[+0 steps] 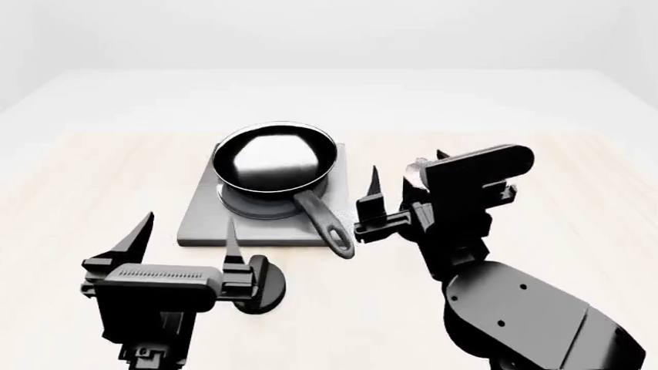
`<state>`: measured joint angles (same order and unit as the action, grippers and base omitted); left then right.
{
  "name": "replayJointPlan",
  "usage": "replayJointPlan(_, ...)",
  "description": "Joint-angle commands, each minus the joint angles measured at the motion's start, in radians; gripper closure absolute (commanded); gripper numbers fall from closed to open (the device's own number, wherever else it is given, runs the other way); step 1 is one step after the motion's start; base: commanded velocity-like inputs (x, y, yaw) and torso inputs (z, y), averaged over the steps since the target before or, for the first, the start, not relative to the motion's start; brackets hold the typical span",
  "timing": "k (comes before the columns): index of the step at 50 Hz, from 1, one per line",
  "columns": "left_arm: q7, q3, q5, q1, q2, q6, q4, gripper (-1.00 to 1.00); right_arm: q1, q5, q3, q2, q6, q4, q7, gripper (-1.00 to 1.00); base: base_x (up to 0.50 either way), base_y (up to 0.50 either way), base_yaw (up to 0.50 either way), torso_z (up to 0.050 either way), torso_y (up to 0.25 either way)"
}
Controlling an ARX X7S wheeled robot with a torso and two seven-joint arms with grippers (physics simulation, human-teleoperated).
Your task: Put the frying pan on the stove.
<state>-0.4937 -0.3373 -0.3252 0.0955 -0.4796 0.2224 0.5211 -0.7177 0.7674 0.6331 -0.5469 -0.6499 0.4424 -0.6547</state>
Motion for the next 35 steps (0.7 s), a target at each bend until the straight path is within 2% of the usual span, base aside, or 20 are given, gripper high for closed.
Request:
replayJointPlan(1, -0.011, 0.012, -0.008, -0.008, -0.016, 0.013, 0.044, -1.0, 0.051, -0.028, -0.012, -0.053, 0.006, 0.104, -0.073, -1.0, 0.0, 0.0, 0.0, 0.0, 0.0)
replayJointPlan(35, -0.049, 0.044, -0.025, -0.03, -0.071, 0.065, 0.204, -1.0, 0.027, 0.071, -0.085, -0.139, -0.091, 0.337, -0.199, -1.0, 0.0, 0.0, 0.0, 0.0, 0.0)
